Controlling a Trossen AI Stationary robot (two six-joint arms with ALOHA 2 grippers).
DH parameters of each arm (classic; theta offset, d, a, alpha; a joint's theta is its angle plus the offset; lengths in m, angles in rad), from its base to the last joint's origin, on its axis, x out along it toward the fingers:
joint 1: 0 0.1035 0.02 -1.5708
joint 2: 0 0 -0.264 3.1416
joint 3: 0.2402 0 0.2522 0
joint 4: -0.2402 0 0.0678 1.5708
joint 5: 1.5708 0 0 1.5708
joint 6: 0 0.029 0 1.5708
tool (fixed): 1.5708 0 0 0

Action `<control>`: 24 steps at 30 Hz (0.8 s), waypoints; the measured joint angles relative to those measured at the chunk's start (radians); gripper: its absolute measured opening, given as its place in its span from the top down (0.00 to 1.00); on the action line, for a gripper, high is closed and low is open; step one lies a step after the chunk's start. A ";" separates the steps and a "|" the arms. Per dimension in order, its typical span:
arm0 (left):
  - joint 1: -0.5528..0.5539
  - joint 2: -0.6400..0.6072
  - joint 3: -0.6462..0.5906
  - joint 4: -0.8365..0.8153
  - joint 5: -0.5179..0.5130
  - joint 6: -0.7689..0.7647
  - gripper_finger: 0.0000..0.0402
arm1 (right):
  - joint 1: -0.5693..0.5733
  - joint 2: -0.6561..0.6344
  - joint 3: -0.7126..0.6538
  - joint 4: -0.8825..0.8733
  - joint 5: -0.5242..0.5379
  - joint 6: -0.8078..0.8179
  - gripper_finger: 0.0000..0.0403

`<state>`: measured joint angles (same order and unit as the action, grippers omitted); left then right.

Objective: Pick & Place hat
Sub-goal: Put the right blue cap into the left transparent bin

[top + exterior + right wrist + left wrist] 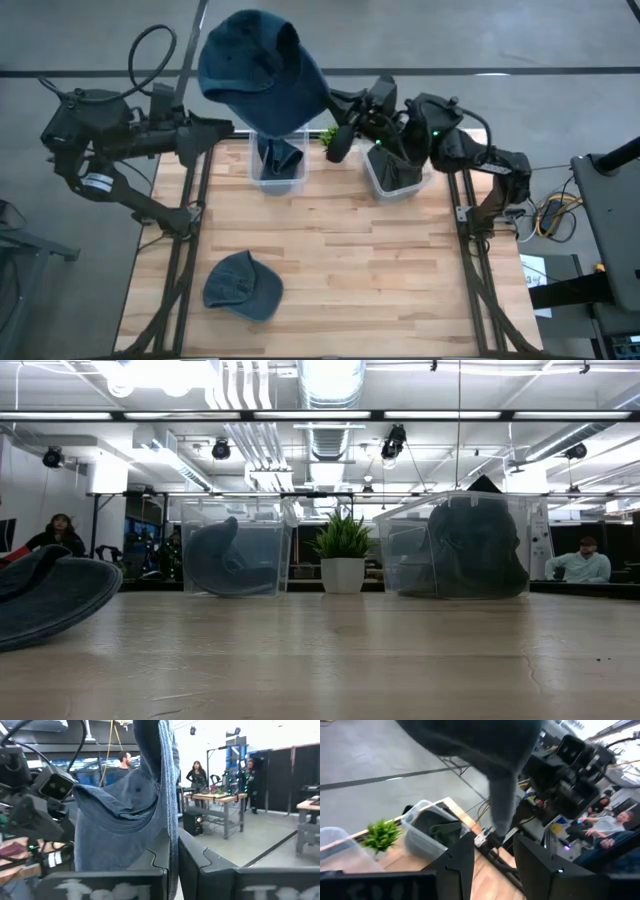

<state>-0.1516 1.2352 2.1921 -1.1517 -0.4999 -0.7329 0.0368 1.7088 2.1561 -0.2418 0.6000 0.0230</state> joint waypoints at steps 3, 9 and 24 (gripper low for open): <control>0.000 0.006 -0.001 0.020 -0.006 -0.001 0.68 | 0.000 0.020 0.004 0.032 0.023 -0.023 0.98; 0.000 0.021 -0.003 0.038 -0.062 -0.008 0.68 | 0.000 0.029 0.004 0.048 0.033 -0.002 0.98; 0.000 0.077 -0.005 0.130 -0.138 0.040 0.68 | 0.002 0.028 -0.010 0.071 0.066 -0.004 0.97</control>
<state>-0.1516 1.3123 2.1876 -1.0214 -0.6384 -0.6930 0.0389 1.7370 2.1461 -0.1712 0.6657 0.0187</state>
